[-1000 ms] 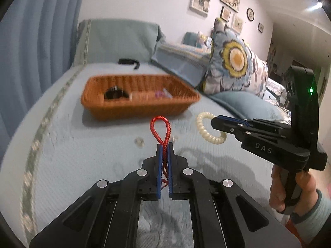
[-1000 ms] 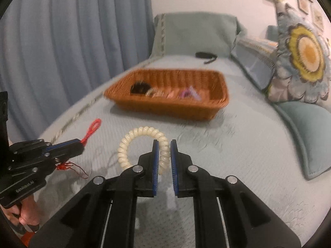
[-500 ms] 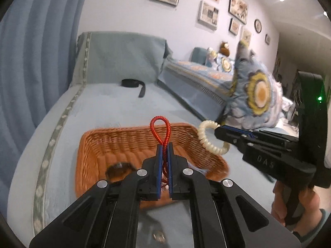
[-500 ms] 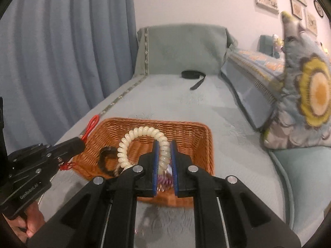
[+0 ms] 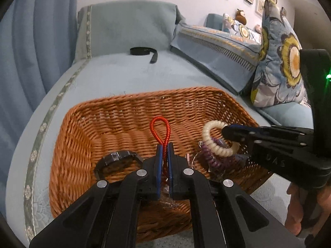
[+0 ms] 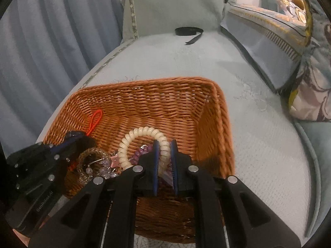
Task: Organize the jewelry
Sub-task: 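Carry the red cord and cream coil bracelet into the basket and open both grippers, then grasp the silver square charm with the right gripper while the left gripper grasps the silver ring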
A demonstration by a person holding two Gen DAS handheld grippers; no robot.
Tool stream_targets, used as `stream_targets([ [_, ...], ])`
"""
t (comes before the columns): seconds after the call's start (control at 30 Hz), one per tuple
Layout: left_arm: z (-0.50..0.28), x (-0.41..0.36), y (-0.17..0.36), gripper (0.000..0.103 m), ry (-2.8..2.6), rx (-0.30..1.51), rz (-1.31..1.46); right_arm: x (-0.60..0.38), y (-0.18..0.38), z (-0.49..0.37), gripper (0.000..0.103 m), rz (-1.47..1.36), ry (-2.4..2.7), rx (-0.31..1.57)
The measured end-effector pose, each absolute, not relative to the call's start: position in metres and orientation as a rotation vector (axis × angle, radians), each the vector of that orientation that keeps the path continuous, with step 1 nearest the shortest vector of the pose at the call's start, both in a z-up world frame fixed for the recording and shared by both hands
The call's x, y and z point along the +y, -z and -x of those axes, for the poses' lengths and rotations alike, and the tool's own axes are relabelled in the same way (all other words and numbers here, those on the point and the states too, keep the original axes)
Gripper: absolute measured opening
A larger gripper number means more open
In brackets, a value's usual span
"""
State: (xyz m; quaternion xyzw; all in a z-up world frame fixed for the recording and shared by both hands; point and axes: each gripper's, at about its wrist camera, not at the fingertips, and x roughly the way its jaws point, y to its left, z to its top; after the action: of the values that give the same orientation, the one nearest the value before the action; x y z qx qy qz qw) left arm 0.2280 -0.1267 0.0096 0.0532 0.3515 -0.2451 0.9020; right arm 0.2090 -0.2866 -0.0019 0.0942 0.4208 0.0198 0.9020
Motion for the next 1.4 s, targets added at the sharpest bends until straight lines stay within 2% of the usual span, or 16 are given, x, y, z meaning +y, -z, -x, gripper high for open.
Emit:
stream_targets([
  [0.07, -0.228, -0.123, -0.012, 0.022, 0.502, 0.726, -0.097, -0.292, -0.001, -0.206, 0.01, -0.234, -0.059, 0.868],
  [0.1, -0.224, -0.119, -0.016, 0.036, 0.499, 0.709, -0.088, -0.296, -0.004, -0.202, 0.011, -0.254, -0.065, 0.859],
  [0.13, -0.219, -0.114, -0.022, 0.039, 0.501, 0.684, -0.076, -0.297, -0.007, -0.199, 0.014, -0.262, -0.068, 0.851],
  [0.3, -0.184, -0.088, -0.053, 0.04, 0.528, 0.611, -0.014, -0.303, -0.029, -0.171, 0.027, -0.296, -0.094, 0.794],
  [0.57, -0.106, -0.054, -0.073, 0.043, 0.542, 0.545, -0.018, -0.278, -0.045, -0.104, 0.028, -0.274, -0.151, 0.747],
  [0.87, -0.045, -0.017, -0.027, 0.043, 0.531, 0.636, 0.041, -0.24, -0.004, -0.048, 0.028, -0.226, -0.184, 0.803],
  [1.07, -0.047, -0.014, 0.011, 0.041, 0.517, 0.717, 0.064, -0.228, 0.028, -0.044, 0.028, -0.219, -0.201, 0.857],
  [1.17, -0.055, -0.012, 0.024, 0.036, 0.5, 0.756, 0.083, -0.221, 0.035, -0.048, 0.028, -0.181, -0.181, 0.883],
  [1.23, -0.06, -0.009, 0.029, 0.033, 0.495, 0.786, 0.111, -0.218, 0.037, -0.052, 0.028, -0.174, -0.165, 0.891],
  [1.4, -0.06, -0.005, 0.029, 0.033, 0.492, 0.789, 0.102, -0.212, 0.046, -0.066, 0.028, -0.175, -0.114, 0.922],
])
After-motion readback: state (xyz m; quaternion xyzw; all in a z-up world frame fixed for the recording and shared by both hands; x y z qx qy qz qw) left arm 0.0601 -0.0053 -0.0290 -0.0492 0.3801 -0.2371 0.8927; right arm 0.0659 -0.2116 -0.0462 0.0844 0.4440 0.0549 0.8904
